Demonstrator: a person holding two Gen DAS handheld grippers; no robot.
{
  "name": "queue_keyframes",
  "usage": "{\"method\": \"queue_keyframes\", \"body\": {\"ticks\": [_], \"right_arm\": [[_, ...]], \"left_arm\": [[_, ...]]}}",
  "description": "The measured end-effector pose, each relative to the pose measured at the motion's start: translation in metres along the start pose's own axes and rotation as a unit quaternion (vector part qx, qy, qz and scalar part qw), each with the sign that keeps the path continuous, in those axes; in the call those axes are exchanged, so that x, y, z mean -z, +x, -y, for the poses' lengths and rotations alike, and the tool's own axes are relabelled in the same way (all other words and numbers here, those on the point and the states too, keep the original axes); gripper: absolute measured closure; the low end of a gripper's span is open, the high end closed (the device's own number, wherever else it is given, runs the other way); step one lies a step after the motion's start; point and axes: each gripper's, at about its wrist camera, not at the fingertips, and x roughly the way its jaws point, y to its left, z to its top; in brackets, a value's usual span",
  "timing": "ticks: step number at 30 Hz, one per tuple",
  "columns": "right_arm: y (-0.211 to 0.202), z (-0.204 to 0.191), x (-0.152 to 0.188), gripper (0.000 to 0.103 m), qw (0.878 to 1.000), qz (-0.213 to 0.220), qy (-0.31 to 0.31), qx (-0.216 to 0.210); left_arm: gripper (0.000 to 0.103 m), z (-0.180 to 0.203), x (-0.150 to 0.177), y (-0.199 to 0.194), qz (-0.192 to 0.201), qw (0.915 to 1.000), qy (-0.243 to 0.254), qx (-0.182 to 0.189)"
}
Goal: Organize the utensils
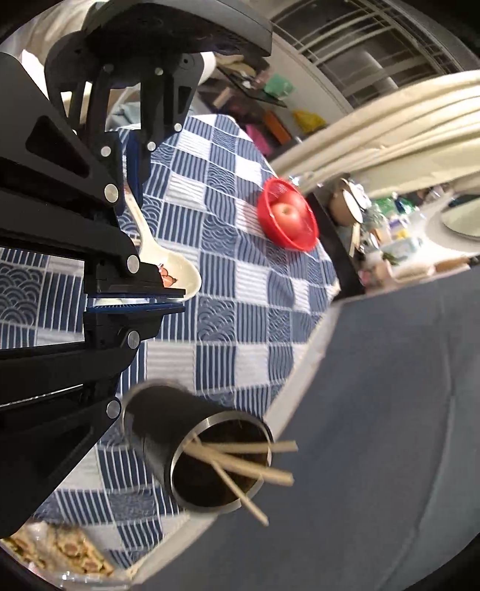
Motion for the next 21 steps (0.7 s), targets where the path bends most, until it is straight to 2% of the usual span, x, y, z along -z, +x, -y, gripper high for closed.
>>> {"method": "queue_keyframes", "body": {"ticks": [6, 11, 12, 17, 21], "right_arm": [[-0.033, 0.015, -0.013, 0.101, 0.999, 0.026, 0.008, 0.034], [-0.045, 0.026, -0.025, 0.103, 0.997, 0.043, 0.024, 0.055], [-0.045, 0.028, -0.027, 0.103, 0.997, 0.045, 0.031, 0.054], [-0.032, 0.045, -0.031, 0.103, 0.995, 0.047, 0.072, 0.057], [-0.022, 0.048, -0.023, 0.103, 0.994, 0.04, 0.082, 0.058]], "left_arm": [[0.094, 0.009, -0.031, -0.009, 0.024, 0.999, 0.032, 0.021], [0.094, 0.007, -0.059, -0.013, 0.03, 0.9968, 0.064, 0.038], [0.103, 0.006, -0.067, -0.012, 0.029, 0.996, 0.073, 0.043], [0.103, -0.001, -0.099, 0.005, 0.006, 0.9926, 0.11, 0.051], [0.103, -0.009, -0.108, 0.019, -0.014, 0.9891, 0.137, 0.053]]}}
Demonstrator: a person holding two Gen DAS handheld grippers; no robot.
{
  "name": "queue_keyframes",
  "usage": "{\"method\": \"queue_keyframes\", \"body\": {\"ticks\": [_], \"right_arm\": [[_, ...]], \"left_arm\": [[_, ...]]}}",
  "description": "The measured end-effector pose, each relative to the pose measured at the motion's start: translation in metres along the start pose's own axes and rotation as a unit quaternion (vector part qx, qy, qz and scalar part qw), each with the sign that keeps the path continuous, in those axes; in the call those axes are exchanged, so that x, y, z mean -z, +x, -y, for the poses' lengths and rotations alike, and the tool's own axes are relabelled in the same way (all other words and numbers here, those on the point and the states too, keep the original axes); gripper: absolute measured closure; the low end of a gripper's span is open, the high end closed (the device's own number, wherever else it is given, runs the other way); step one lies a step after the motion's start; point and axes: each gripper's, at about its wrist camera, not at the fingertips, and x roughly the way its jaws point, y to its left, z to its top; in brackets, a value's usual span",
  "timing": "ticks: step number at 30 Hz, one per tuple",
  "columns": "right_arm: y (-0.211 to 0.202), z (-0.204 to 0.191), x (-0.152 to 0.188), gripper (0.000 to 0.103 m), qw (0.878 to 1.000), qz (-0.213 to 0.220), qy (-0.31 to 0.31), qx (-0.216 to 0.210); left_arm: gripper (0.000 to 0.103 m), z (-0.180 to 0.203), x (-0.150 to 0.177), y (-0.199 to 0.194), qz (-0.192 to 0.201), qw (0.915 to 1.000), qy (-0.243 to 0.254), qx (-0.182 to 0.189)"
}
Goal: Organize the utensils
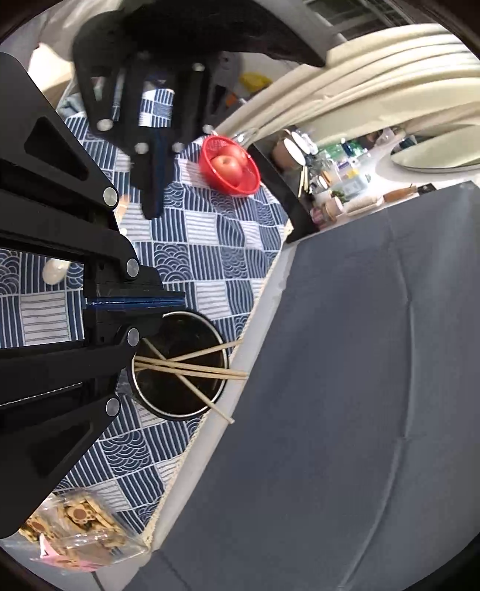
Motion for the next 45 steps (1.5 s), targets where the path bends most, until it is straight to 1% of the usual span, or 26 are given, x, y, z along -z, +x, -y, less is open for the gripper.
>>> {"method": "queue_keyframes", "body": {"ticks": [2, 3, 4, 5, 6, 8, 9, 11, 13, 17, 18, 19, 21, 23, 25, 26, 31, 33, 36, 37, 38, 39, 41, 43, 45], "right_arm": [[0.008, 0.002, 0.007, 0.102, 1.0, -0.009, 0.006, 0.003], [0.012, 0.003, 0.01, 0.102, 1.0, -0.014, 0.01, 0.003], [0.017, 0.003, 0.013, 0.102, 1.0, -0.02, 0.012, 0.002], [0.022, 0.004, 0.019, 0.102, 1.0, -0.026, 0.013, 0.001], [0.026, 0.003, 0.023, 0.099, 0.999, -0.03, 0.015, 0.004], [0.037, 0.004, 0.032, 0.098, 0.999, -0.043, 0.018, 0.0], [0.041, 0.004, 0.036, 0.098, 0.999, -0.049, 0.018, 0.0], [0.052, 0.003, 0.045, 0.098, 0.998, -0.064, 0.019, 0.001], [0.065, 0.004, 0.052, 0.098, 0.996, -0.083, 0.025, 0.001], [0.09, 0.003, 0.066, 0.097, 0.993, -0.114, 0.026, 0.0], [0.095, 0.003, 0.069, 0.09, 0.992, -0.12, 0.027, -0.002], [0.1, 0.003, 0.071, 0.078, 0.992, -0.125, 0.027, -0.005], [0.11, 0.001, 0.076, 0.065, 0.991, -0.128, 0.026, -0.011], [0.119, -0.001, 0.079, 0.062, 0.991, -0.134, 0.026, -0.02], [0.131, -0.005, 0.084, 0.059, 0.99, -0.138, 0.02, -0.025], [0.138, -0.008, 0.087, 0.059, 0.989, -0.143, 0.015, -0.029], [0.166, -0.018, 0.094, 0.059, 0.987, -0.157, 0.006, -0.041], [0.176, -0.02, 0.097, 0.059, 0.986, -0.163, 0.005, -0.044], [0.186, -0.022, 0.101, 0.059, 0.985, -0.165, 0.001, -0.044], [0.19, -0.023, 0.103, 0.065, 0.985, -0.169, -0.001, -0.045], [0.192, -0.024, 0.104, 0.074, 0.984, -0.174, -0.004, -0.047], [0.195, -0.026, 0.106, 0.094, 0.982, -0.18, -0.008, -0.048], [0.191, -0.027, 0.105, 0.096, 0.984, -0.167, -0.006, -0.053], [0.184, -0.024, 0.103, 0.098, 0.986, -0.155, 0.009, -0.056], [0.174, -0.02, 0.1, 0.099, 0.988, -0.14, 0.028, -0.054]], "left_arm": [[0.097, -0.007, 0.001, 0.004, -0.005, 1.0, 0.004, -0.004], [0.086, -0.013, 0.003, 0.009, -0.012, 0.9999, 0.002, 0.003], [0.069, -0.016, 0.005, 0.011, -0.015, 0.9999, 0.001, 0.006], [0.063, -0.021, 0.008, 0.015, -0.019, 0.9998, 0.001, 0.005], [0.061, -0.025, 0.01, 0.017, -0.021, 0.9998, 0.0, 0.004], [0.057, -0.034, 0.017, 0.025, -0.031, 0.9995, -0.003, 0.011], [0.053, -0.038, 0.023, 0.03, -0.037, 0.9992, -0.006, 0.014], [0.05, -0.042, 0.03, 0.037, -0.044, 0.9989, -0.006, 0.012], [0.042, -0.047, 0.041, 0.045, -0.052, 0.9984, -0.012, 0.017], [0.037, -0.053, 0.058, 0.059, -0.063, 0.9974, -0.027, 0.024], [0.035, -0.055, 0.062, 0.063, -0.066, 0.997, -0.032, 0.024], [0.034, -0.057, 0.066, 0.066, -0.068, 0.9967, -0.036, 0.024], [0.034, -0.058, 0.073, 0.071, -0.074, 0.9962, -0.039, 0.024], [0.031, -0.059, 0.082, 0.077, -0.081, 0.9956, -0.042, 0.023], [0.025, -0.058, 0.091, 0.082, -0.087, 0.9953, -0.039, 0.019], [0.025, -0.058, 0.094, 0.084, -0.089, 0.9952, -0.038, 0.017], [0.023, -0.059, 0.111, 0.094, -0.108, 0.9927, -0.05, 0.017], [0.022, -0.058, 0.116, 0.096, -0.11, 0.9924, -0.054, 0.016], [0.019, -0.055, 0.121, 0.097, -0.11, 0.9923, -0.056, 0.014], [0.018, -0.054, 0.124, 0.097, -0.11, 0.9924, -0.056, 0.011], [0.018, -0.053, 0.125, 0.098, -0.111, 0.9922, -0.056, 0.011], [0.018, -0.051, 0.127, 0.098, -0.113, 0.9917, -0.059, 0.014], [0.018, -0.049, 0.13, 0.099, -0.116, 0.9912, -0.061, 0.015], [0.018, -0.047, 0.132, 0.098, -0.116, 0.9911, -0.064, 0.017], [0.018, -0.044, 0.132, 0.097, -0.112, 0.9909, -0.07, 0.029]]}}
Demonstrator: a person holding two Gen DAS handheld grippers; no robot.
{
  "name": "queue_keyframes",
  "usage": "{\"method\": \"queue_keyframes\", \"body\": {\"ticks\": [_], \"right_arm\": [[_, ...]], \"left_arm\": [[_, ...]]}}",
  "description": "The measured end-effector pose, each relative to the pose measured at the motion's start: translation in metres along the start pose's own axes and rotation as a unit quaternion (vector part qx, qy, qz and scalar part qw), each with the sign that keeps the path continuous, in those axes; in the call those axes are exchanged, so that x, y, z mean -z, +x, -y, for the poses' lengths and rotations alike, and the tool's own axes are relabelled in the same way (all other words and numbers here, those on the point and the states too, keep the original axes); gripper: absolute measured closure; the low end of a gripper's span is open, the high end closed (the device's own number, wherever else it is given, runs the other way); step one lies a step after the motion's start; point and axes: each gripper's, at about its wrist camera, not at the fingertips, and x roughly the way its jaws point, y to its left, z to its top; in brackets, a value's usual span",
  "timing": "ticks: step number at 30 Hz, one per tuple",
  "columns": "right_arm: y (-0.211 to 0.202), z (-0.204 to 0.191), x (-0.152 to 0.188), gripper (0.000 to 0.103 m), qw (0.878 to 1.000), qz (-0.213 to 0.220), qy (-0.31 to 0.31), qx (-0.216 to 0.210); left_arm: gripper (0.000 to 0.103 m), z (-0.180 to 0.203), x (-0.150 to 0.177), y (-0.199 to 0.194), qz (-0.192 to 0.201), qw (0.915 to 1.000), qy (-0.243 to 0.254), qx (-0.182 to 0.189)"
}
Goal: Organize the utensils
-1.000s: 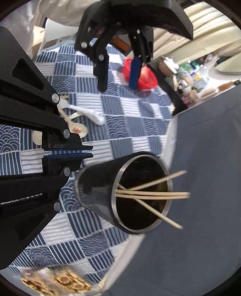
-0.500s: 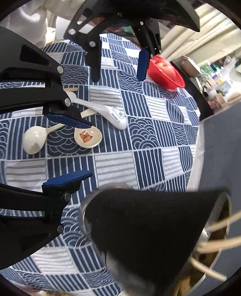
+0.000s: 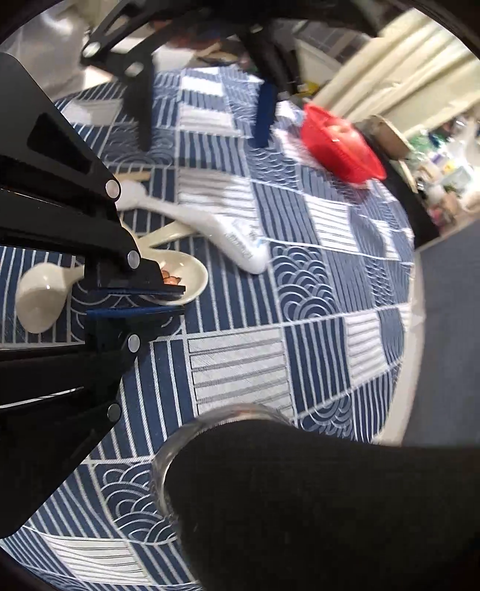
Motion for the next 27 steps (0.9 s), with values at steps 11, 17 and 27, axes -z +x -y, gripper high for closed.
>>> {"method": "queue_keyframes", "body": {"ticks": [11, 17, 27], "right_arm": [[-0.061, -0.006, -0.002, 0.099, 0.998, 0.052, 0.035, -0.013], [-0.094, -0.008, -0.006, 0.098, 0.996, 0.082, 0.041, -0.013], [-0.165, -0.002, -0.012, 0.098, 0.987, 0.15, 0.056, 0.033]], "left_arm": [[0.036, 0.044, -0.006, 0.004, 0.01, 0.998, 0.018, 0.06], [0.089, 0.054, -0.016, 0.001, 0.017, 0.9959, 0.022, 0.086], [0.093, 0.068, -0.061, -0.038, 0.052, 0.9932, 0.058, 0.086]]}}
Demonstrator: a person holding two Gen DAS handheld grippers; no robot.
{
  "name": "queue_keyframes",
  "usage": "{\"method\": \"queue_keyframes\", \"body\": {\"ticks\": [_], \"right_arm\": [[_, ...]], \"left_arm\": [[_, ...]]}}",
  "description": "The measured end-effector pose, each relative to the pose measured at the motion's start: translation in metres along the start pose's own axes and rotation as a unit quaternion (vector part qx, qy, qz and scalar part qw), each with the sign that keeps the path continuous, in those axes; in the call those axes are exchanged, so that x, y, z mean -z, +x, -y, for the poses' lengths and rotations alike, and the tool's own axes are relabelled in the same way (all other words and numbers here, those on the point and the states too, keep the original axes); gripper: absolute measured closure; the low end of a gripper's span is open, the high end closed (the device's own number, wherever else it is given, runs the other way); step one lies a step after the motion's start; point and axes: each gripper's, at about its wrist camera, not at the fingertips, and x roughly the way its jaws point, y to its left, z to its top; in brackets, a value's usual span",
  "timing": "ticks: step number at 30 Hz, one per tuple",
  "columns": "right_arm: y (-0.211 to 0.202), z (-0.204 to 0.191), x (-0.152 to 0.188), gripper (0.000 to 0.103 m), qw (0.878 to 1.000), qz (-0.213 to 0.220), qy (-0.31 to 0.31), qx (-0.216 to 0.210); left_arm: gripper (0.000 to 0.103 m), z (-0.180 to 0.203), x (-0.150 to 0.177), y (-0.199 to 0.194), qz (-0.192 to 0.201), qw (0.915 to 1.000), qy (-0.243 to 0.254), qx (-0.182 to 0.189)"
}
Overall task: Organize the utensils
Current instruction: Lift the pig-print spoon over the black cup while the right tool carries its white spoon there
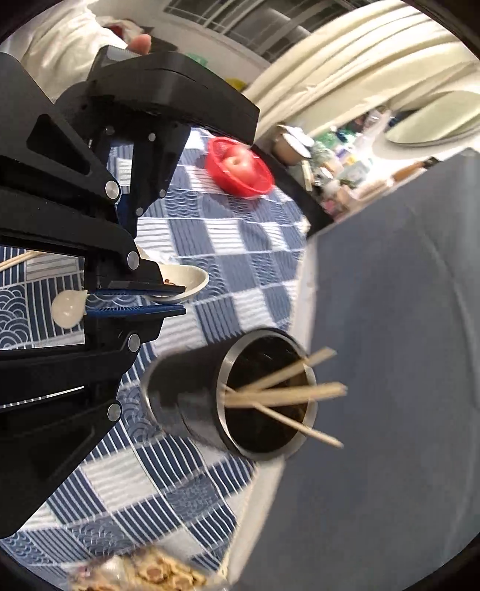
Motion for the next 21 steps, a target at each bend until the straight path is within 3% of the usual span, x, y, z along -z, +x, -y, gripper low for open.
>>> {"method": "queue_keyframes", "body": {"ticks": [10, 21], "right_arm": [[-0.073, 0.013, -0.046, 0.098, 0.993, 0.092, -0.008, 0.072], [-0.097, 0.02, -0.086, 0.097, 0.98, 0.12, -0.016, 0.157]], "left_arm": [[0.092, 0.012, -0.086, -0.033, 0.049, 0.9943, 0.093, 0.016], [0.092, 0.007, -0.148, -0.031, 0.074, 0.985, 0.145, 0.058]]}}
